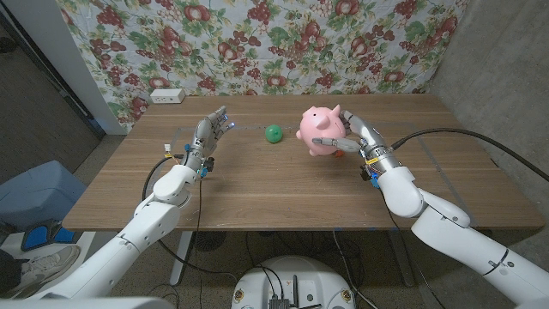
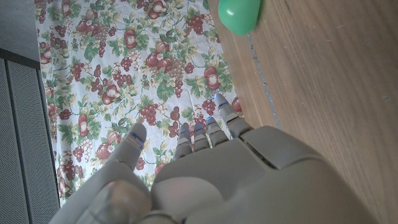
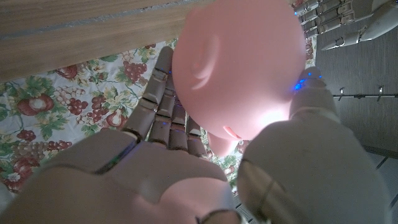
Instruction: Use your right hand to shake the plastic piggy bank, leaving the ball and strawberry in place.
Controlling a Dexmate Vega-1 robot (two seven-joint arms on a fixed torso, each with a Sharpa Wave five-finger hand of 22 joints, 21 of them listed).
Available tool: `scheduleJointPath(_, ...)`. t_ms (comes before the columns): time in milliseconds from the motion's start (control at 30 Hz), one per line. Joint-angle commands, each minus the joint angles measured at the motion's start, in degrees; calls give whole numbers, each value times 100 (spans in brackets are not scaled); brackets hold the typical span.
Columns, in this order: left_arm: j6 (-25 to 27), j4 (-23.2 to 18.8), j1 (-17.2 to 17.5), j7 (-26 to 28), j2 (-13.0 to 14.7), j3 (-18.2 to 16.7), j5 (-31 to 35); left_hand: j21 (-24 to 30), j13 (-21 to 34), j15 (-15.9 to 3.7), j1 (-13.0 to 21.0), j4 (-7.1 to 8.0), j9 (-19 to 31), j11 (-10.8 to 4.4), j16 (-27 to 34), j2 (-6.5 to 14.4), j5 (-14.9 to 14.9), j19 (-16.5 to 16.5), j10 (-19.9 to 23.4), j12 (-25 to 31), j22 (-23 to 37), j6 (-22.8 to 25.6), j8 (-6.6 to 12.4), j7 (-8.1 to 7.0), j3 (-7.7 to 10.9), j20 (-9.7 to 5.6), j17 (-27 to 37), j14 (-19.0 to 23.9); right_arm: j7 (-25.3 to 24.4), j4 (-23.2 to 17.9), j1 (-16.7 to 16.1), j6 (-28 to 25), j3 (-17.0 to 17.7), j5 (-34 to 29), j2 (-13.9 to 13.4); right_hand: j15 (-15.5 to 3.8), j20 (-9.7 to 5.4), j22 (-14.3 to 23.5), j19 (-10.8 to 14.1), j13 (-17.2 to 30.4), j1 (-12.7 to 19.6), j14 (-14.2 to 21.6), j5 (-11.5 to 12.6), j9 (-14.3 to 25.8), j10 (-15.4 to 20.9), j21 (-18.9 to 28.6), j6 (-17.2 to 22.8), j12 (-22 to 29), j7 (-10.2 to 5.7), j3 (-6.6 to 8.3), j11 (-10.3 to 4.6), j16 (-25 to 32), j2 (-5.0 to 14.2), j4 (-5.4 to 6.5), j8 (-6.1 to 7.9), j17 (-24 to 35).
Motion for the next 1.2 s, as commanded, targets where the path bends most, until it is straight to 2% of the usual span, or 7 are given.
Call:
scheduleJointPath(33, 15, 4, -8, 19, -7, 6, 5, -27, 24, -13, -37, -27, 24, -17, -6, 194, 30, 51, 14, 14, 32, 39, 25, -20, 15, -12, 15, 42, -361, 333, -136, 674, 234, 353, 223, -2066, -97, 11, -131, 1324, 735, 2431, 1435, 848, 3359, 55, 4003, 942, -697, 1538, -1607, 779, 845, 0, 414, 3688)
scheduleJointPath(300, 5, 17, -23, 9, -17, 13, 6, -47, 24, -17, -37, -30, 24, -15, -6, 197, 30, 61, 12, 13, 32, 38, 24, -17, 16, -5, 15, 46, -636, 611, -193, 1153, 311, 447, 448, -2075, -97, 3, -143, 1322, 716, 2431, 1465, 857, 3358, 87, 3998, 934, -698, 1564, -1608, 791, 840, 1, 411, 3689)
scheduleJointPath(567, -2, 21, -35, 11, -19, 16, 19, -67, 24, -10, -38, -32, 24, -14, -9, 198, 30, 64, 12, 13, 33, 37, 22, -15, 17, -13, 16, 42, -1048, 939, -240, 1762, 401, 500, 810, -2073, -102, -7, -171, 1314, 690, 2416, 1501, 868, 3358, 126, 3987, 921, -711, 1595, -1604, 800, 840, 6, 407, 3688)
scheduleJointPath(1067, 18, 11, -38, 20, -17, 15, 14, -102, 24, -15, -42, -34, 23, -14, -9, 197, 29, 81, 9, 12, 34, 45, 24, -21, 14, -11, 17, 45, -1577, 1231, -248, 2031, 594, 385, 1299, -2076, -103, -26, -217, 1352, 633, 2370, 1559, 890, 3297, 204, 3969, 908, -715, 1644, -1619, 810, 845, 16, 403, 3686)
scheduleJointPath(1200, 11, 25, -56, 24, -26, 20, 27, -112, 24, -17, -43, -34, 23, -15, -9, 199, 29, 84, 8, 12, 34, 43, 23, -17, 14, -7, 17, 45, -1848, 1308, -257, 2131, 657, 283, 1464, -2075, -104, -32, -232, 1348, 615, 2358, 1575, 893, 3301, 228, 3965, 904, -718, 1655, -1625, 813, 849, 20, 400, 3686)
